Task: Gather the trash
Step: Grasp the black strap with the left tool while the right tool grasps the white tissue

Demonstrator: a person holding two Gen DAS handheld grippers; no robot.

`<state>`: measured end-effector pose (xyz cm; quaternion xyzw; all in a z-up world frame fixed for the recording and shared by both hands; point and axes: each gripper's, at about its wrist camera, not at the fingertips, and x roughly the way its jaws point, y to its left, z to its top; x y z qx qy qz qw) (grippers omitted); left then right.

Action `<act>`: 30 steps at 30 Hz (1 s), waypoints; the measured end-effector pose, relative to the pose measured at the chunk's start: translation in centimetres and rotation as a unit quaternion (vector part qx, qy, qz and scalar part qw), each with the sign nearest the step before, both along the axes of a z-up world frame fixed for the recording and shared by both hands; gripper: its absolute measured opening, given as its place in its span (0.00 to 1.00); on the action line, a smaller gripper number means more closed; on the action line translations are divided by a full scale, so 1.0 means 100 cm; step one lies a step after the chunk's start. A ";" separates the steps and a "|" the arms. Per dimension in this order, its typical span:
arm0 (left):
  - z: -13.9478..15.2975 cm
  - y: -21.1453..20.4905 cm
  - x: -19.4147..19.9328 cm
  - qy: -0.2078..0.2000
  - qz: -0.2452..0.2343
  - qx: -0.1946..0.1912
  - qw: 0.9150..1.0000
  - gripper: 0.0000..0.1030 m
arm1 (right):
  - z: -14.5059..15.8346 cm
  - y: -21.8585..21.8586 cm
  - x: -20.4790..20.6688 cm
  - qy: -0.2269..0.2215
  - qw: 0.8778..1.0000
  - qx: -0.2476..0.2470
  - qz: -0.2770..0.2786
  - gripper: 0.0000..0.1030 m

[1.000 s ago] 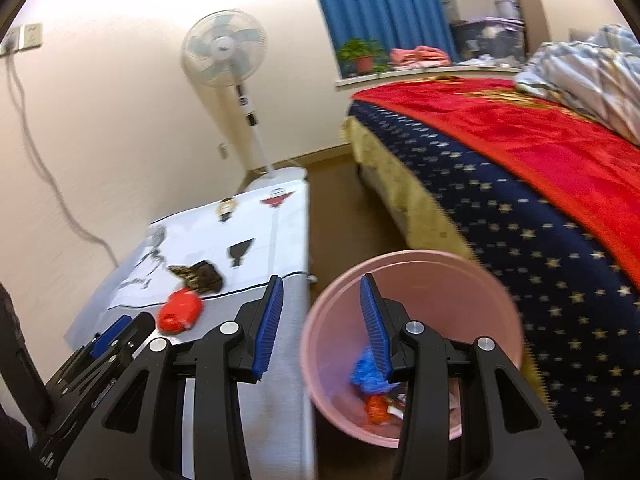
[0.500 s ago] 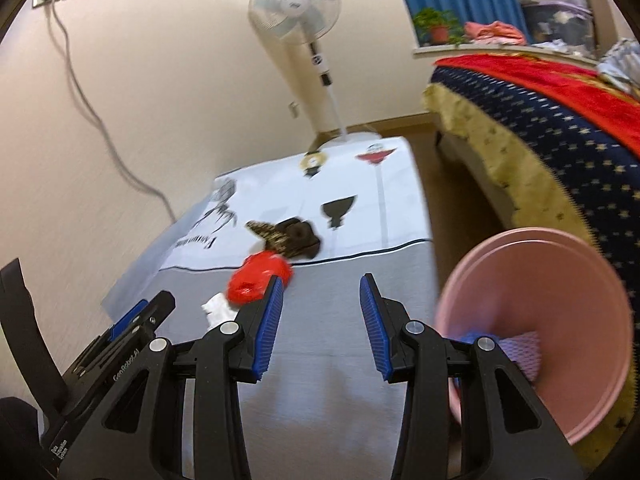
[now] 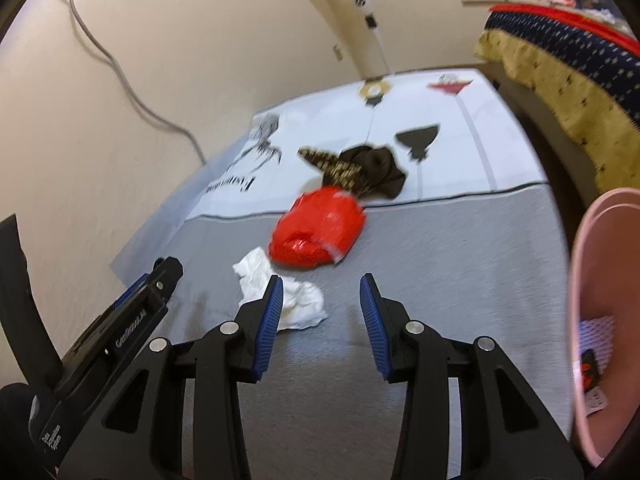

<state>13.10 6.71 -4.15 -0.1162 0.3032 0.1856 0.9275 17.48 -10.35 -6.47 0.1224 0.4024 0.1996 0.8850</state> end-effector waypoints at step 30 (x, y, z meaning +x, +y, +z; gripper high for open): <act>-0.025 0.071 0.021 0.079 0.142 -0.015 0.987 0.35 | -0.024 0.030 0.014 0.034 0.997 -0.014 0.070 0.05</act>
